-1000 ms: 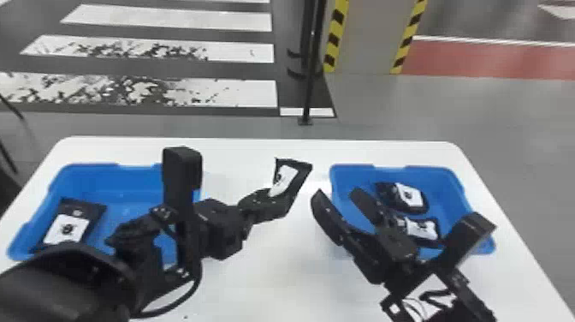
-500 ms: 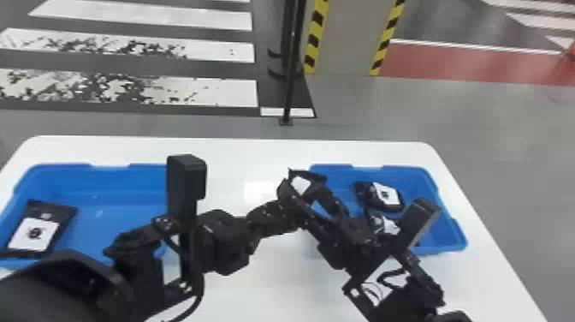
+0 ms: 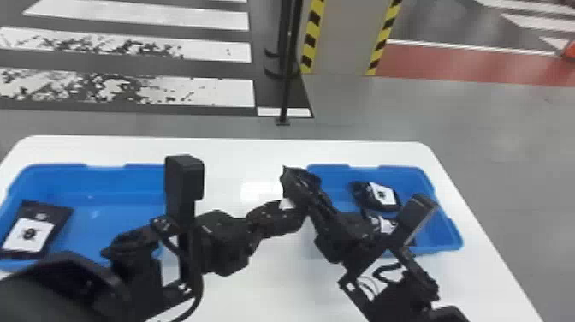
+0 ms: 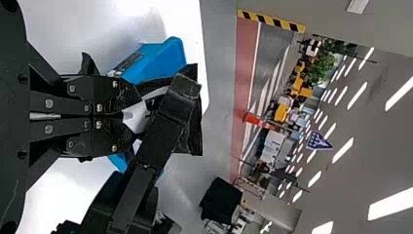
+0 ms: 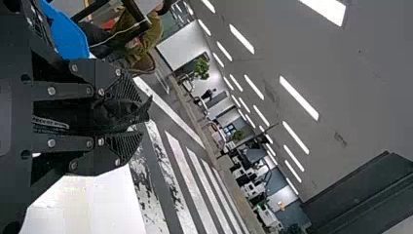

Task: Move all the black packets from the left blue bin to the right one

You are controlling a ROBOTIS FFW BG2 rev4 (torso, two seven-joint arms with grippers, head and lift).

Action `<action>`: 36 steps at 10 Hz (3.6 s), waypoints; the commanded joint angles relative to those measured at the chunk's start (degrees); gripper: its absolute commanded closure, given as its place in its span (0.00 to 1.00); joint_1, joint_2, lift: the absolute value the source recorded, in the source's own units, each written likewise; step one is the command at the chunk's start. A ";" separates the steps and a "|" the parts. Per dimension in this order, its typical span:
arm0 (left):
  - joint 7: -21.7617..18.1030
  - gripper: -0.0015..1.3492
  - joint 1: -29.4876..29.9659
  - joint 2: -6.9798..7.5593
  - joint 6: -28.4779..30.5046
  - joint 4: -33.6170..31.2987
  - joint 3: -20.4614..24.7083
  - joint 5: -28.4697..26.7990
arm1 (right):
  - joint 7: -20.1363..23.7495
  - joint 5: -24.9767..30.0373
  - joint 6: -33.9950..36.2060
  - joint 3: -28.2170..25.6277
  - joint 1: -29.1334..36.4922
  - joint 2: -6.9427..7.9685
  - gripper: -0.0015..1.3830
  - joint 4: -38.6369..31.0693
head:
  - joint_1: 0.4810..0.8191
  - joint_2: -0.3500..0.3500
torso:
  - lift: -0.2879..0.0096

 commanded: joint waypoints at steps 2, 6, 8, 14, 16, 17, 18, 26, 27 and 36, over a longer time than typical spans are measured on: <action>0.30 0.16 2.53 -0.68 1.13 0.00 2.94 2.00 | -0.01 -0.06 0.12 -0.57 -1.33 -0.53 0.93 1.05 | 0.63 0.26 | 0.50; 0.12 0.13 11.67 -3.31 2.25 -7.31 15.62 -0.29 | -0.01 5.43 0.26 -7.77 -9.06 -1.94 0.92 10.47 | 0.63 0.30 | 0.50; 0.21 0.13 14.34 -4.10 2.82 -10.26 21.90 -1.89 | -0.01 9.88 0.54 -12.46 -13.84 -1.94 0.90 18.91 | 0.63 0.29 | 0.50; 0.21 0.13 16.73 -5.07 3.94 -12.66 32.87 -6.00 | -0.71 19.14 1.80 -17.37 -9.76 -0.97 0.08 15.67 | 0.63 0.36 | 0.50; 0.39 0.13 16.17 -5.34 6.33 -12.66 35.96 -10.00 | -1.77 20.51 -1.01 -17.71 -1.04 0.87 0.09 4.99 | 0.63 0.38 | 0.50; 0.56 0.13 15.89 -5.16 8.72 -12.51 37.10 -12.74 | -1.77 20.16 -1.57 -17.60 2.61 2.10 0.09 1.89 | 0.63 0.43 | 0.50; 0.91 0.13 15.04 -4.72 11.68 -11.95 37.67 -15.37 | -1.68 19.02 -1.57 -16.34 5.28 2.72 0.09 -0.22 | 0.63 0.49 | 0.50; 5.57 0.13 -3.66 -2.43 20.96 8.02 35.84 -27.25 | 0.25 15.48 -1.15 -12.46 7.81 2.63 0.09 -1.34 | 0.63 0.80 | 0.50; 5.75 0.13 -5.07 -2.26 21.66 10.83 35.73 -27.82 | 0.34 15.25 -1.15 -12.46 7.81 2.54 0.09 -1.34 | 0.63 0.82 | 0.50; 3.90 0.90 -10.97 -1.73 22.79 19.41 30.81 -31.59 | 0.43 12.51 -0.73 -12.57 7.53 2.54 0.11 -0.64 | 0.63 0.80 | 0.50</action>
